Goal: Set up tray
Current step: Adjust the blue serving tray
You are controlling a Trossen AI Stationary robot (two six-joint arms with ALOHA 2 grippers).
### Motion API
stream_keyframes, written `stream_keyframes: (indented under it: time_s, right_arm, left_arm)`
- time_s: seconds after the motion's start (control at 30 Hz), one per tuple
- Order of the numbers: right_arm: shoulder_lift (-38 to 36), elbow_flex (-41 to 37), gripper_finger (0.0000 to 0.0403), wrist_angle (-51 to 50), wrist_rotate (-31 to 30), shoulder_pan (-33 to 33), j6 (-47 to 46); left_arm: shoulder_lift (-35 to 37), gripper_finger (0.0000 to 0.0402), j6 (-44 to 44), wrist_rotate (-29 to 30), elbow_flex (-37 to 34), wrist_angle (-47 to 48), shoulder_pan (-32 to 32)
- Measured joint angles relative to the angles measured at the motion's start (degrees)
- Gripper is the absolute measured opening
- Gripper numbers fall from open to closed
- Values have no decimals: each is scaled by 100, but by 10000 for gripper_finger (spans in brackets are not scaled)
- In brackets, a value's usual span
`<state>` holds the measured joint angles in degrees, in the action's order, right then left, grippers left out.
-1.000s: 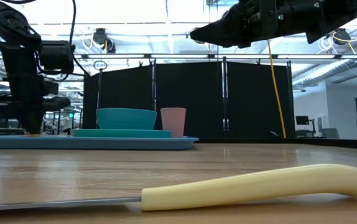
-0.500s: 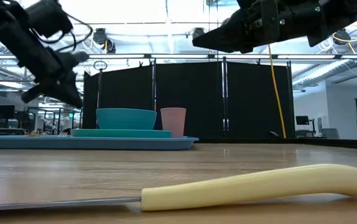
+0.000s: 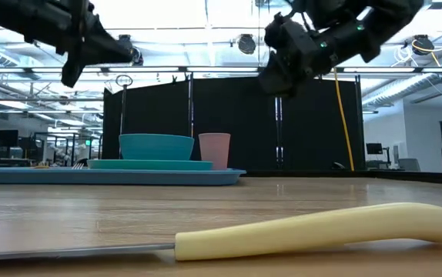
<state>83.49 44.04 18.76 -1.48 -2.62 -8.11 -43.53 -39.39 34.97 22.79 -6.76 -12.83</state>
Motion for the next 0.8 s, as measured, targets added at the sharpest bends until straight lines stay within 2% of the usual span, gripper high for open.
stream_keyframes:
  time_s: [0.17,0.33,0.5,0.8]
  right_arm:
    - [476,722,0,-927,175,-365,-167]
    - [1392,1597,0,-1720,712,-770,-235]
    - [2148,2280,0,-2363,923,-1061,-296]
    - [2495,2407,0,-2652,927,-1318,-459]
  left_arm:
    - [4,33,496,108,0,-437,-302]
    - [4,33,611,119,2,-459,-481]
    - [4,33,641,124,1,-478,-637]
    - [4,33,955,115,1,-556,-810]
